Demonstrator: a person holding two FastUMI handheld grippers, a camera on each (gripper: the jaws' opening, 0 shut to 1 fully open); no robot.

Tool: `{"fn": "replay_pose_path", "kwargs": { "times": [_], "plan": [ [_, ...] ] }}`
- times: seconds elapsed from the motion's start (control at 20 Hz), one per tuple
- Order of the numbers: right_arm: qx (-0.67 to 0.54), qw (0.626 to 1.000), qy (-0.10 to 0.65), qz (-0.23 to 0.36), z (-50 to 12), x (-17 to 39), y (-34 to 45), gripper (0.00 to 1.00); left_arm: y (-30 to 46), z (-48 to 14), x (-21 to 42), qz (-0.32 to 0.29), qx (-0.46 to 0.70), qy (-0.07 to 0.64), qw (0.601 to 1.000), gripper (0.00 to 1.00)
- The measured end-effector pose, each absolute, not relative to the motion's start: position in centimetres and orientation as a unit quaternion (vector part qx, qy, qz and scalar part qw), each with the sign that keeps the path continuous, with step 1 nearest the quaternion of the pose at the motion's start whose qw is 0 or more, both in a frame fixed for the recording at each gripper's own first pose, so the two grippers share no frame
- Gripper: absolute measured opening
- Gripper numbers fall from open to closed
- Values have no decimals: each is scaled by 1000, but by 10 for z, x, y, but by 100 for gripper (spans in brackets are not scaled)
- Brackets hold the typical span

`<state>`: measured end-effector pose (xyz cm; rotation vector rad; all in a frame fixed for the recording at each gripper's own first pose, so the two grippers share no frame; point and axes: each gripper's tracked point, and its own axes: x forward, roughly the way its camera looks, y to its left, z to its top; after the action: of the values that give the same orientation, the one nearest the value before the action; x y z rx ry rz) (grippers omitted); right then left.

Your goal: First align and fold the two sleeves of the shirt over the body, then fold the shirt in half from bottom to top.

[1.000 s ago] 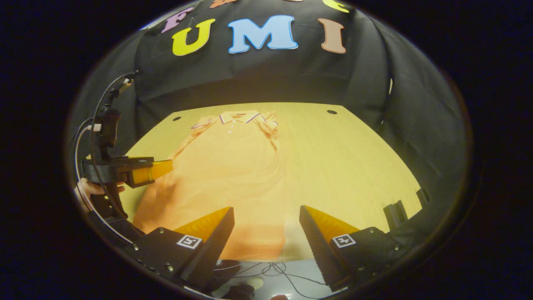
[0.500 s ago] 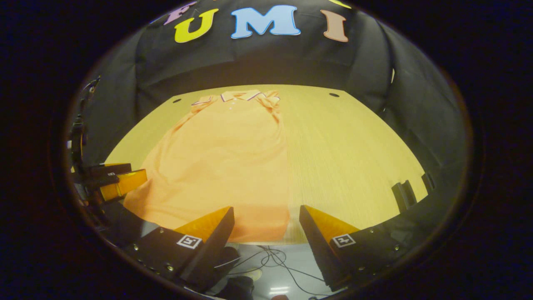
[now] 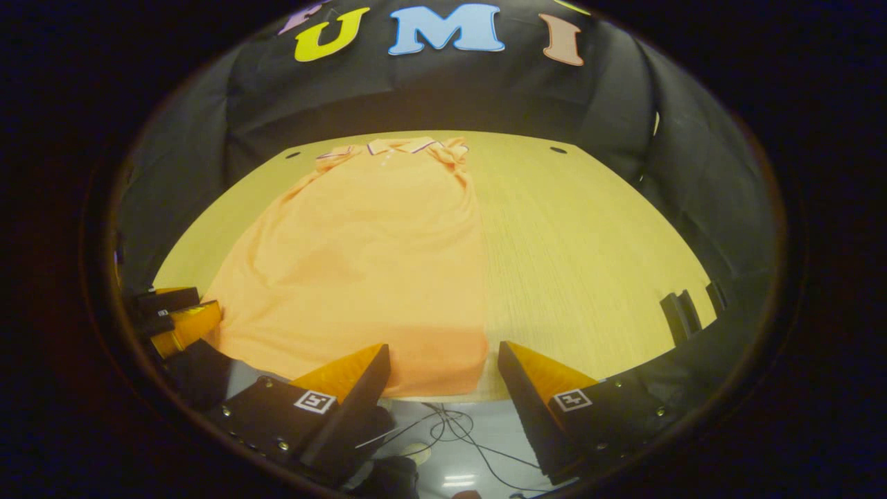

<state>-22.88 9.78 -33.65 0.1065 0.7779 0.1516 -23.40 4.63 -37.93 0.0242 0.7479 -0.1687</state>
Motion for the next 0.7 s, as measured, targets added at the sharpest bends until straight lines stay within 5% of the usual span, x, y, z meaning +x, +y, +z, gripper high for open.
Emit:
{"fn": "replay_pose_path", "kwargs": {
  "times": [0.45, 0.65, 0.7],
  "plan": [
    [59, 924, 367, 93, -340, -228, 104, 98, 44, -380, -234, -60, 15, 354, 933, 96],
    [72, 926, 359, 91, -338, -227, 104, 63, 25, -380, -235, -80, 19, 353, 932, 69],
    [75, 926, 359, 88, -339, -227, 103, 46, 20, -380, -236, -83, 21, 353, 932, 54]
  ]
}}
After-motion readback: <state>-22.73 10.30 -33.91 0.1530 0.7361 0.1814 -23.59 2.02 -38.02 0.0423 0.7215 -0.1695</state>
